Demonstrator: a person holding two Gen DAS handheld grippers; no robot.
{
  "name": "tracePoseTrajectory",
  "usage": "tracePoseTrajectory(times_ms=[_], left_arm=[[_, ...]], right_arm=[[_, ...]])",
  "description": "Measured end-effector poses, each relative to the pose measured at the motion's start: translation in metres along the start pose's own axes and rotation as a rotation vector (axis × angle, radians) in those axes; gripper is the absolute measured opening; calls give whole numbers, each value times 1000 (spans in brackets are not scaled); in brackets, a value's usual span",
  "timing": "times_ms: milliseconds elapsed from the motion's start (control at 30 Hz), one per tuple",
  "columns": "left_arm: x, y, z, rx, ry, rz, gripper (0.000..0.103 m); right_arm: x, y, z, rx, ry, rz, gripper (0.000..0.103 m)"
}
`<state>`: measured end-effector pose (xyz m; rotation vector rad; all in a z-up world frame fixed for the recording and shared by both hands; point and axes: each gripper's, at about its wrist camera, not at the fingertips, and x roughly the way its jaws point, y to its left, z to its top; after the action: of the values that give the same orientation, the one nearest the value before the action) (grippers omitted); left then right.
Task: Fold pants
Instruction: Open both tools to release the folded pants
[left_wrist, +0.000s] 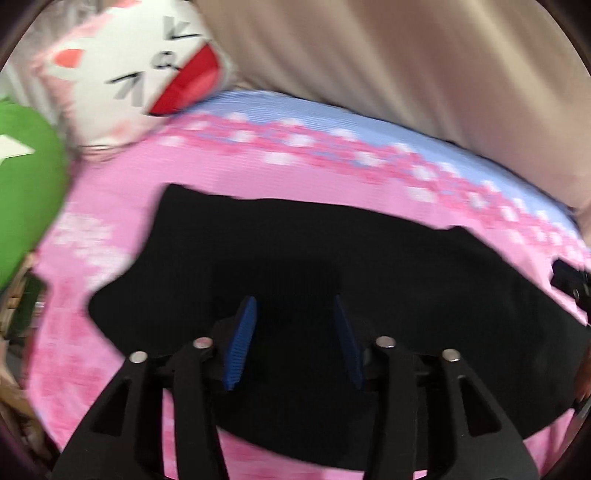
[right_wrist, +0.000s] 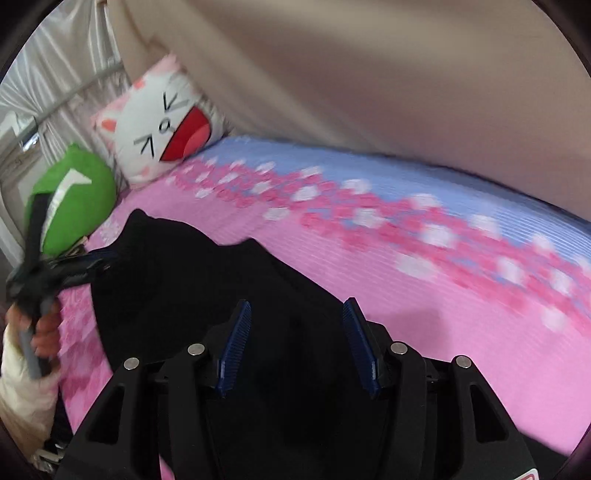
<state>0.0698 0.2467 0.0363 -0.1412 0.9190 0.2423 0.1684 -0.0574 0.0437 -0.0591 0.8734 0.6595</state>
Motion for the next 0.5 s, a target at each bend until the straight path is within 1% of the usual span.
tracePoseTrajectory(times_ms=[67,133,167,200,233,267,300,333,367,400,433,467,500], left_arm=[[0,20,-5,-10,-2,7,50],[3,35,-7,-23,0,1,51],[5,40,-7,-25,-2,-3,51],[8,43,-9,-26,-2,-3,51],[12,47,-11,-27,-1,-4,51],[15,48,-12,-25,0,-7,51],[19,49,-12,-24,2,-8,51],[23,49,-12,-23,0,-5,51],[26,48,-12,-21,-1,0,51],[30,47,-12,-21,-2,5,51],[33,44,-12,-10,-8,21,53],[34,41,-13,1,-15,31,55],[36,36,-13,23,-21,41,62]], right_arm=[[44,12,17,0,57,14,51],[68,18,24,9,94,13,51],[83,18,25,16,126,12,48],[94,18,26,22,146,18,27],[99,20,25,25,155,45,10],[99,24,26,16,150,72,9],[95,31,28,-30,125,20,4],[90,37,33,-72,96,-19,4],[84,40,40,-90,68,-35,4],[83,37,46,-85,60,-35,4],[86,34,49,-84,65,-34,5],[102,30,47,-101,107,-61,5],[113,29,42,-118,138,-65,8]])
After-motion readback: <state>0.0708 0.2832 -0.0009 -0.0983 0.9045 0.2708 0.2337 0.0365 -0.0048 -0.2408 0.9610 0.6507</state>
